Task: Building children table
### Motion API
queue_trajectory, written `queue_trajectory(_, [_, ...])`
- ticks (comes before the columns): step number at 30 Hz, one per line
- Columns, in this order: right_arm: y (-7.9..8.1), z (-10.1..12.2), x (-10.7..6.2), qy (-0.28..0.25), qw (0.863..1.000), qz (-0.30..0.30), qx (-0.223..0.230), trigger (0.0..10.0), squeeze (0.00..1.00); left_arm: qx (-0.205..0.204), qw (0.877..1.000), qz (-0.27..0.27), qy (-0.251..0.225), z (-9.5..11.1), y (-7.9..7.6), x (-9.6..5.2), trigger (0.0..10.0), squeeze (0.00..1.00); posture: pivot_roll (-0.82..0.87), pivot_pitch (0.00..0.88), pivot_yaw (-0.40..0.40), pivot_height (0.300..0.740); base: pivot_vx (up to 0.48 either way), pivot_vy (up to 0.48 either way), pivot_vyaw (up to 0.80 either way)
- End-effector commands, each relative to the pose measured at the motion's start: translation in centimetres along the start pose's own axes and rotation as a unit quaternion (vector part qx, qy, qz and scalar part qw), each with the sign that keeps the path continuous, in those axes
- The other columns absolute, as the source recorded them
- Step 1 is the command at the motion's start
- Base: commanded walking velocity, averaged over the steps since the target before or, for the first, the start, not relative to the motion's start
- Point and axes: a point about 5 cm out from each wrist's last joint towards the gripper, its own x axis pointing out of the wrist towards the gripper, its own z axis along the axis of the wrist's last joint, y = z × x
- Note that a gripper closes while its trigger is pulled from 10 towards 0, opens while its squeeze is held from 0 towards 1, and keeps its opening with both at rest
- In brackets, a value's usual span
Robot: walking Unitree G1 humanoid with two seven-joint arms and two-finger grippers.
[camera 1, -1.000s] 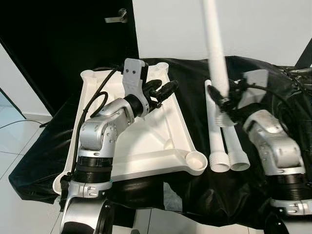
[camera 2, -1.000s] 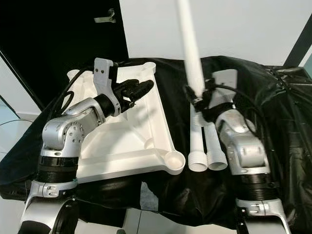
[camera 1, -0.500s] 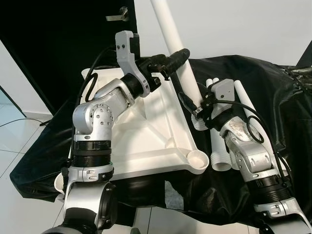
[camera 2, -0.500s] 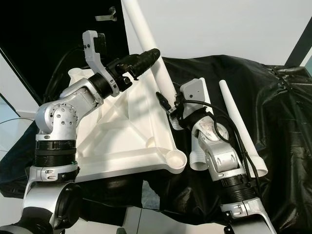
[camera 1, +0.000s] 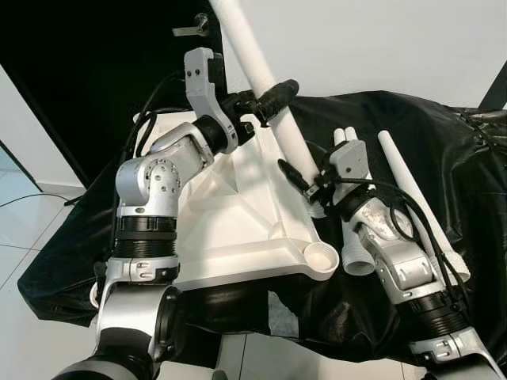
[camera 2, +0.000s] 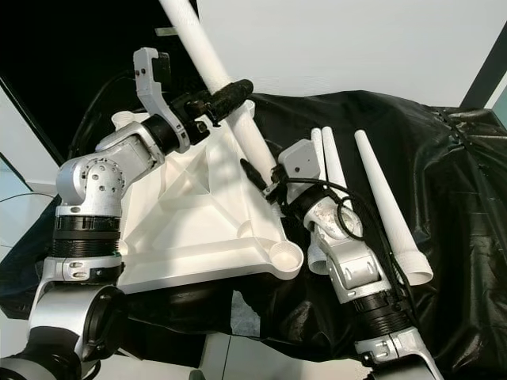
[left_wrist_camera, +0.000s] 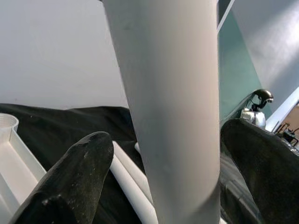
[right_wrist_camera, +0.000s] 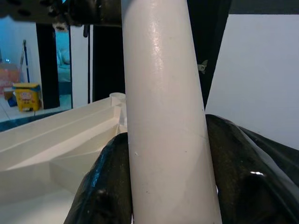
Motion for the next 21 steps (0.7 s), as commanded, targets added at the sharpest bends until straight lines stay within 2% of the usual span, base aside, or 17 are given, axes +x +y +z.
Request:
queue_trajectory(1, [0.3, 0.1, 0.1, -0.009, 1.0, 0.007, -0.003, 10.0, 0.0, -0.002, 0.998, -0.056, 0.002, 0.3, -0.8, 0.1, 10.0, 0.0, 0.01, 0.0, 0.042, 0.74, 0.0, 0.0, 0.0])
queue_trajectory(8, [0.5, -0.1, 0.1, -0.011, 1.0, 0.011, -0.011, 10.0, 0.0, -0.009, 0.998, -0.067, 0.016, -0.5, -1.5, 0.3, 10.0, 0.0, 0.01, 0.0, 0.044, 0.74, 0.0, 0.0, 0.0])
queue_trajectory(9, [0.6, -0.1, 0.1, -0.01, 1.0, 0.011, -0.013, 10.0, 0.0, -0.016, 0.998, -0.067, 0.015, -0.7, -1.6, 0.4, 4.0, 0.0, 0.01, 0.0, 0.044, 0.74, 0.0, 0.0, 0.0])
queue_trajectory(10, [0.6, -0.1, 0.1, -0.01, 1.0, 0.011, -0.013, 10.0, 0.0, -0.016, 0.998, -0.067, 0.015, -0.7, -1.6, 0.4, 4.0, 0.0, 0.01, 0.0, 0.044, 0.74, 0.0, 0.0, 0.0])
queue_trajectory(11, [0.6, -0.2, 0.1, -0.011, 1.0, 0.012, -0.015, 10.0, 0.0, -0.021, 0.997, -0.066, 0.015, -0.9, -1.7, 0.6, 0.0, 0.0, 0.01, 0.0, 0.045, 0.74, 0.0, 0.0, 0.0])
queue_trajectory(21, [0.8, -0.2, 0.3, -0.013, 1.0, 0.008, -0.015, 10.0, 0.0, -0.018, 0.997, -0.07, 0.001, -0.7, -2.3, 0.8, 0.0, 0.0, 0.01, 0.0, 0.048, 0.74, 0.0, 0.0, 0.0])
